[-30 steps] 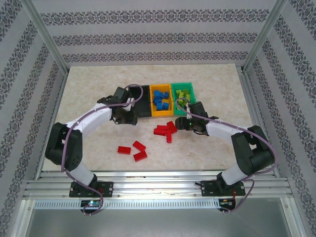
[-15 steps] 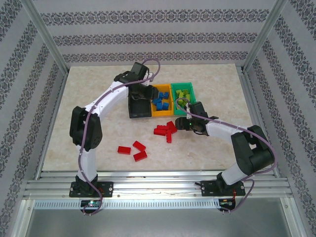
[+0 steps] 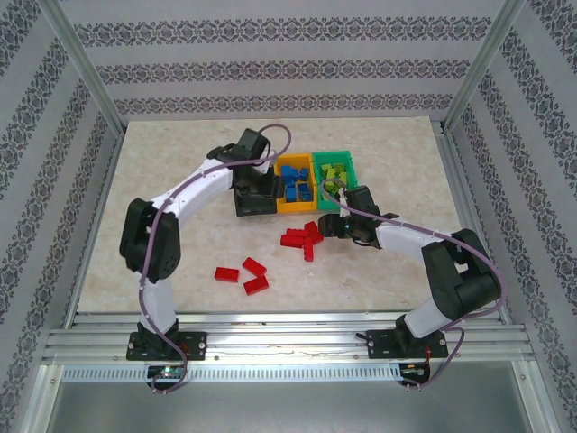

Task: Sort the legos into containers by color
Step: Place the lego in the container, then pick up the lego from the center of the table.

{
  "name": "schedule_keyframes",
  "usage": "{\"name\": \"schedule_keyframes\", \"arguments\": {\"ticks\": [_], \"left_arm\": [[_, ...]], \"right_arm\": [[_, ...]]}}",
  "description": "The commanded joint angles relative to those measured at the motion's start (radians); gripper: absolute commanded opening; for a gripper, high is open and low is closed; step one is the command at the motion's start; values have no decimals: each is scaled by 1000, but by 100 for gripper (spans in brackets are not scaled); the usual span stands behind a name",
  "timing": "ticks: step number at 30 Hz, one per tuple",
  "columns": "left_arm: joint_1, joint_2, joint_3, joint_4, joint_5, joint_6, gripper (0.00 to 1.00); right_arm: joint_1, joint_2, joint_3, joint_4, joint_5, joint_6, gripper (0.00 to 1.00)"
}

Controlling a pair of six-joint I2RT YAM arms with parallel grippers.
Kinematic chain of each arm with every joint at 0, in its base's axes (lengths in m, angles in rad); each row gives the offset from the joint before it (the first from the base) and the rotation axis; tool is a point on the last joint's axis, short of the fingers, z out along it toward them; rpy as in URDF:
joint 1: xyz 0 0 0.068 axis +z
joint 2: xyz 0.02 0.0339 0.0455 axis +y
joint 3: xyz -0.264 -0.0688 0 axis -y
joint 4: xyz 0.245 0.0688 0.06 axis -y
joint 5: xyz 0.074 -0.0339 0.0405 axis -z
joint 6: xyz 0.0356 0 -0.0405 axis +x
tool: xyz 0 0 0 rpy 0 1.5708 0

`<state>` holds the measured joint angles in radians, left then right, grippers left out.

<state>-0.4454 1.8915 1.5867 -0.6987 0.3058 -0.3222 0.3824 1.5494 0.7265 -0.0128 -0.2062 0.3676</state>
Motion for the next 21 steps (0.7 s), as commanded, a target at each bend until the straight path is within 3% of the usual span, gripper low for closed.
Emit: {"name": "schedule_keyframes", "arguments": {"ticks": [1,9,21], "left_arm": [[-10,-128,-137,123,-65,12,54],[-4,-350,-451,247,-139,9,55],[36,-557,-712,310,-182,-11,58]], "right_arm": [[17,-7,-12,45,-44,3,62],[80,68,41,14,-28,-22,62],[127,186,119,-47,-1,-32,59]]}}
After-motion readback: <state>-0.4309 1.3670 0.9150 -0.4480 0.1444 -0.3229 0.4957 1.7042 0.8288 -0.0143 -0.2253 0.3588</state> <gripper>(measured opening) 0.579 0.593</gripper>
